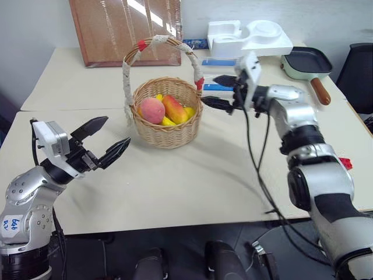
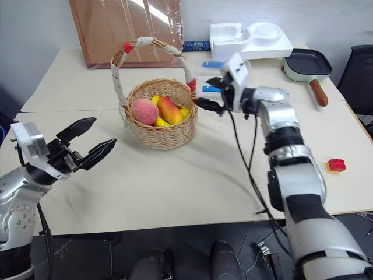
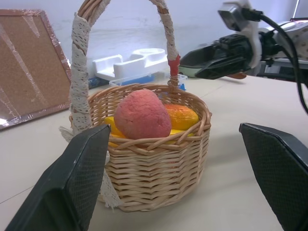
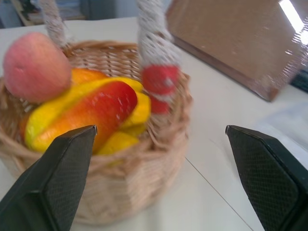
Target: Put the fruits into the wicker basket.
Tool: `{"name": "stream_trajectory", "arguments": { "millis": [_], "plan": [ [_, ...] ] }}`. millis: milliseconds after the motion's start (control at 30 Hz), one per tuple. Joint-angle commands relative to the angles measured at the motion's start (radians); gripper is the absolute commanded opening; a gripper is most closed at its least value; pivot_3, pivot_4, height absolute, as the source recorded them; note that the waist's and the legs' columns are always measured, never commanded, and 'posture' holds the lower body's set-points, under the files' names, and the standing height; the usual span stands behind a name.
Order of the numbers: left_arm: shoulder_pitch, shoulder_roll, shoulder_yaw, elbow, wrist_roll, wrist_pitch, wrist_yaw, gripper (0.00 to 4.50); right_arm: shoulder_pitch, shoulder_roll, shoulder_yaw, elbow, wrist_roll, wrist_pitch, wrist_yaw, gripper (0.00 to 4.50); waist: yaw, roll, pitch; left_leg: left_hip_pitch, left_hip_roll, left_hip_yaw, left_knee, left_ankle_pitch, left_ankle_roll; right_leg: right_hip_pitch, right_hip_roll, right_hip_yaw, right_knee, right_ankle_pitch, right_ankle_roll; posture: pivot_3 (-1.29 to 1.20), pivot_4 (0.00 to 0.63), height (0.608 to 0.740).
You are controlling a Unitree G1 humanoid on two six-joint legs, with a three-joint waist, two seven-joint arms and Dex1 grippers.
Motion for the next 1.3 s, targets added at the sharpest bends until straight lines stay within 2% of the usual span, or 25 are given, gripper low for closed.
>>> {"name": "stream_trajectory", "arguments": {
  "millis": [33, 267, 367, 567, 700, 733, 833, 900, 967, 1033, 1100, 1200, 1300],
  "plan": [
    [-0.012, 0.009, 0.007, -0.012, -0.019, -0.005, -0.010, 4.50, -0.087, 0.025, -0.012, 0.101, -0.026, -0.053, 0.075, 4.46, 0.002, 0.000, 0.000, 0.000, 0.000, 0.000, 0.000, 0.000, 0.000, 0.000, 0.000, 0.000, 0.000, 0.000, 0.000, 0.00, 0.150, 0.740],
    [-0.005, 0.009, 0.015, -0.018, -0.021, -0.007, -0.012, 4.50, -0.154, 0.070, -0.025, 0.186, -0.056, -0.051, 0.192, 4.46, 0.007, 0.000, 0.000, -0.001, 0.000, -0.001, 0.001, 0.000, 0.000, 0.000, 0.000, 0.000, 0.000, 0.000, 0.000, 0.00, 0.150, 0.740],
    [0.004, 0.010, 0.022, -0.024, -0.022, -0.008, -0.011, 4.50, -0.155, 0.075, -0.027, 0.195, -0.071, -0.041, 0.220, 3.94, 0.007, 0.000, 0.000, -0.001, 0.000, -0.002, 0.001, 0.000, 0.000, 0.000, 0.000, 0.000, 0.000, 0.000, 0.000, 0.00, 0.150, 0.740],
    [0.012, 0.007, 0.018, -0.029, -0.020, -0.010, -0.007, 4.50, -0.136, 0.074, -0.056, 0.197, -0.076, -0.062, 0.189, 1.87, 0.005, 0.000, 0.000, -0.001, 0.000, -0.002, 0.001, 0.000, 0.000, 0.000, 0.000, 0.000, 0.000, 0.000, 0.000, 0.00, 0.150, 0.740],
    [0.005, 0.005, 0.008, -0.023, -0.017, -0.010, -0.007, 4.50, -0.108, 0.050, -0.079, 0.167, -0.066, -0.093, 0.240, 0.42, 0.006, 0.000, 0.000, -0.001, 0.000, -0.002, 0.001, 0.000, 0.000, 0.000, 0.000, 0.000, 0.000, 0.000, 0.000, 0.00, 0.150, 0.740],
    [-0.001, 0.004, 0.003, -0.018, -0.017, -0.010, -0.008, 4.50, -0.093, 0.033, -0.088, 0.145, -0.057, -0.099, 0.264, 0.18, 0.006, 0.000, 0.000, -0.001, 0.000, -0.002, 0.001, 0.000, 0.000, 0.000, 0.000, 0.000, 0.000, 0.000, 0.000, 0.00, 0.150, 0.740],
    [-0.018, 0.001, -0.012, -0.003, -0.014, -0.010, -0.014, 4.50, -0.031, -0.018, -0.124, 0.008, 0.011, -0.039, 0.352, 0.19, 0.014, 0.000, 0.000, -0.002, -0.001, -0.002, 0.002, 0.000, 0.000, 0.000, 0.000, -0.001, 0.000, 0.000, 0.000, 0.00, 0.150, 0.740],
    [-0.027, -0.001, -0.025, 0.010, -0.012, -0.008, -0.022, 4.50, 0.064, -0.064, -0.147, -0.194, 0.072, 0.064, 0.379, 0.19, 0.018, 0.000, 0.000, -0.003, -0.001, -0.003, 0.002, 0.000, 0.000, 0.000, -0.001, -0.001, 0.000, 0.000, 0.000, 0.00, 0.150, 0.740],
    [-0.045, -0.003, -0.044, 0.034, -0.009, -0.009, -0.038, 4.50, 0.225, -0.139, -0.180, -0.503, 0.142, 0.222, 0.348, 0.19, 0.030, 0.000, 0.000, -0.004, -0.001, -0.004, 0.002, 0.000, 0.000, 0.000, -0.001, -0.002, 0.000, 0.000, 0.001, 0.00, 0.150, 0.740],
    [-0.066, -0.005, -0.063, 0.057, -0.005, -0.012, -0.054, 4.50, 0.376, -0.207, -0.245, -0.776, 0.221, 0.381, 0.264, 0.19, 0.045, 0.000, 0.000, -0.005, -0.001, -0.006, 0.002, 0.000, 0.000, 0.000, -0.001, -0.005, -0.001, 0.000, 0.001, 0.00, 0.150, 0.740],
    [-0.088, -0.006, -0.076, 0.080, -0.002, -0.015, -0.069, 4.50, 0.486, -0.262, -0.323, -0.941, 0.261, 0.471, 0.164, 0.19, 0.049, 0.001, 0.000, -0.009, -0.001, -0.006, 0.003, 0.000, 0.000, -0.002, -0.001, -0.007, -0.001, 0.000, 0.001, 0.00, 0.150, 0.740],
    [-0.125, -0.005, -0.098, 0.123, 0.006, -0.022, -0.095, 4.50, 0.623, -0.349, -0.450, -1.084, 0.271, 0.577, 0.006, 0.19, 0.057, 0.001, 0.000, -0.013, -0.002, -0.004, 0.005, 0.000, 0.000, -0.005, -0.001, -0.007, -0.001, 0.000, 0.001, 0.00, 0.150, 0.740],
    [-0.174, -0.005, -0.128, 0.175, 0.020, -0.031, -0.129, 4.50, 0.763, -0.424, -0.580, -1.145, 0.234, 0.646, -0.144, 0.19, 0.063, 0.000, 0.000, -0.012, -0.002, 0.000, 0.006, 0.001, 0.001, -0.005, -0.001, -0.007, 0.000, 0.001, 0.000, 0.00, 0.150, 0.740]
  ]
}}
